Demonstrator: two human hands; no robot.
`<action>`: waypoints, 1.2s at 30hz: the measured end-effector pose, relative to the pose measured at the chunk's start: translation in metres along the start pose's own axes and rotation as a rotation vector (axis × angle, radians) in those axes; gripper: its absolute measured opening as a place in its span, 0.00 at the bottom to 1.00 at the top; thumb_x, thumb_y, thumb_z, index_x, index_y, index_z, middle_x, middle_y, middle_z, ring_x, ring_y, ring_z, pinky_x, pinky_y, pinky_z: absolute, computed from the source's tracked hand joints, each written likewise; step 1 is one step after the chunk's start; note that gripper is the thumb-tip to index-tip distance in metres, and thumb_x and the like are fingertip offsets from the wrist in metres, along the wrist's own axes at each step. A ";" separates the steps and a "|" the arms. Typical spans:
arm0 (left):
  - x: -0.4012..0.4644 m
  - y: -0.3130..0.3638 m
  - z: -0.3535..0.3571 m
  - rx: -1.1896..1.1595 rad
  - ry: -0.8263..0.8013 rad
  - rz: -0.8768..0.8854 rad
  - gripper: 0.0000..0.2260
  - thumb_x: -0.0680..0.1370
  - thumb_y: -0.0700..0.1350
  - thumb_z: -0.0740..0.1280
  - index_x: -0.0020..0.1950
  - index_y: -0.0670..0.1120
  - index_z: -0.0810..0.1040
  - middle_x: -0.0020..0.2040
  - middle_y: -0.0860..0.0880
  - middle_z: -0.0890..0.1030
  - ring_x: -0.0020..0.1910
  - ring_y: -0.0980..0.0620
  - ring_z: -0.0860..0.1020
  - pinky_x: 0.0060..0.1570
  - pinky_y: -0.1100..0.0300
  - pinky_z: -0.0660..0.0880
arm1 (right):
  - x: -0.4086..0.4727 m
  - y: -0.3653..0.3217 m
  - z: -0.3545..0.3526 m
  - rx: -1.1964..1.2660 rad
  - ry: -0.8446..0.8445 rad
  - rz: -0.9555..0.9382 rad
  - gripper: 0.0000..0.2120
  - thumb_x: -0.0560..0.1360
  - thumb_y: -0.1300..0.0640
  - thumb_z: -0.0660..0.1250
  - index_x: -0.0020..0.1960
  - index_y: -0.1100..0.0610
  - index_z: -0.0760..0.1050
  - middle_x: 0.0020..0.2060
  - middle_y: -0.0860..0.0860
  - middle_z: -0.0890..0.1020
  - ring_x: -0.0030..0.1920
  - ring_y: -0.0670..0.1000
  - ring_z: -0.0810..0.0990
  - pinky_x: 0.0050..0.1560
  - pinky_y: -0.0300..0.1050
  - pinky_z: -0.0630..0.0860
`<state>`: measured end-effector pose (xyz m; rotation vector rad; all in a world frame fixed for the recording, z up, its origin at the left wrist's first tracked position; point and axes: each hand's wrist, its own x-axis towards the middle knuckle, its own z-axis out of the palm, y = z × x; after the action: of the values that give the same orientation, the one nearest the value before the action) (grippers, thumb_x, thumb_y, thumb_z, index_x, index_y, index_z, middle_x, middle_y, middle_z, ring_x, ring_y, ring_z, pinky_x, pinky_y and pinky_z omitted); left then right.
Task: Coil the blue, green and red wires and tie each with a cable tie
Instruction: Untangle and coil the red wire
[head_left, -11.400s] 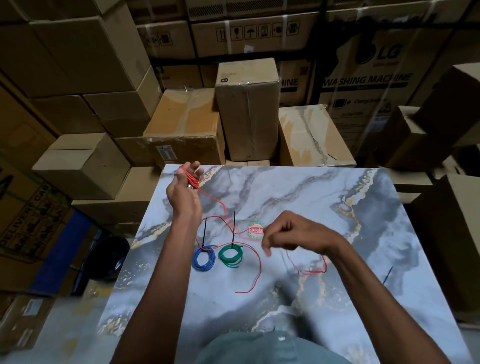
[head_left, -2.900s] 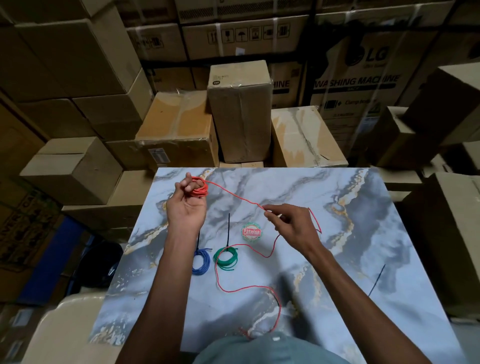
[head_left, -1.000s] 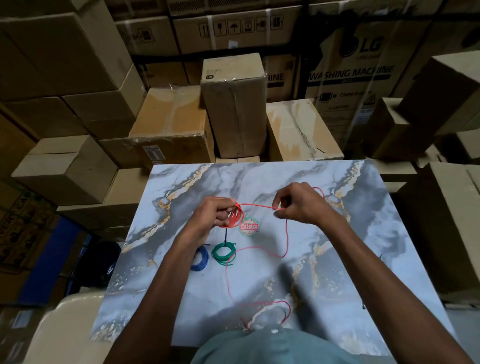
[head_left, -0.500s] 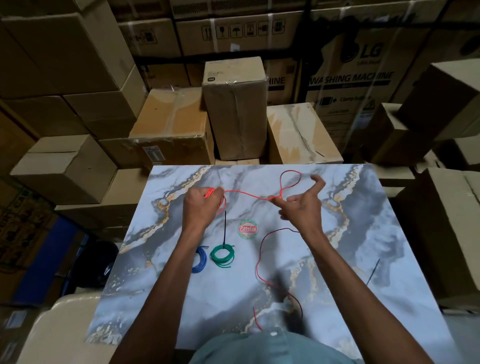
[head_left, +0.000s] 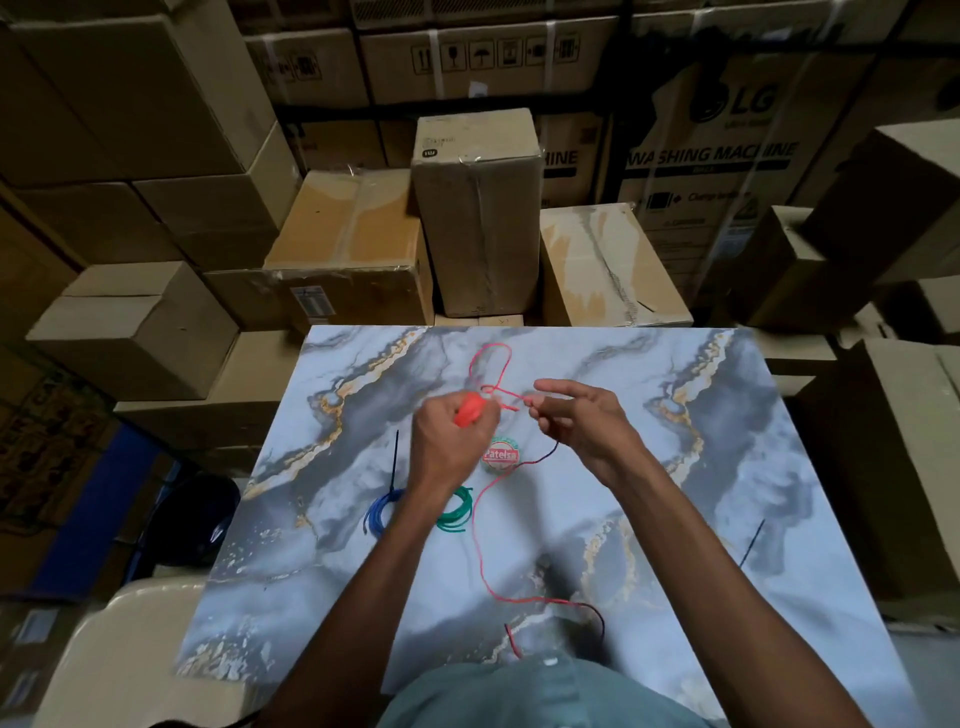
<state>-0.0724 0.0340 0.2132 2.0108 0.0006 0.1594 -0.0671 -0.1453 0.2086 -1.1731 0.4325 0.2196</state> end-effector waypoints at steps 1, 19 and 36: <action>-0.005 0.000 0.005 0.034 -0.025 0.025 0.22 0.74 0.48 0.72 0.28 0.42 0.64 0.25 0.53 0.61 0.26 0.56 0.59 0.27 0.59 0.60 | 0.002 -0.003 -0.001 0.034 0.002 0.017 0.12 0.75 0.71 0.71 0.57 0.65 0.80 0.43 0.60 0.86 0.36 0.49 0.82 0.37 0.36 0.79; 0.016 -0.037 -0.032 0.261 0.201 -0.049 0.20 0.77 0.47 0.70 0.27 0.46 0.68 0.23 0.49 0.68 0.23 0.53 0.65 0.26 0.60 0.65 | 0.042 0.002 -0.088 -0.440 0.614 -0.361 0.04 0.71 0.61 0.77 0.42 0.54 0.83 0.33 0.46 0.86 0.32 0.44 0.83 0.41 0.49 0.83; 0.024 0.023 -0.017 -0.191 0.206 0.043 0.18 0.79 0.48 0.70 0.38 0.35 0.75 0.33 0.34 0.73 0.31 0.51 0.71 0.30 0.57 0.71 | 0.030 0.062 -0.009 -1.363 -0.297 -0.229 0.50 0.70 0.39 0.77 0.83 0.46 0.52 0.80 0.55 0.60 0.81 0.60 0.55 0.78 0.59 0.58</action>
<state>-0.0525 0.0414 0.2437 1.7977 0.0706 0.3791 -0.0658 -0.1314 0.1404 -2.4546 -0.2072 0.5147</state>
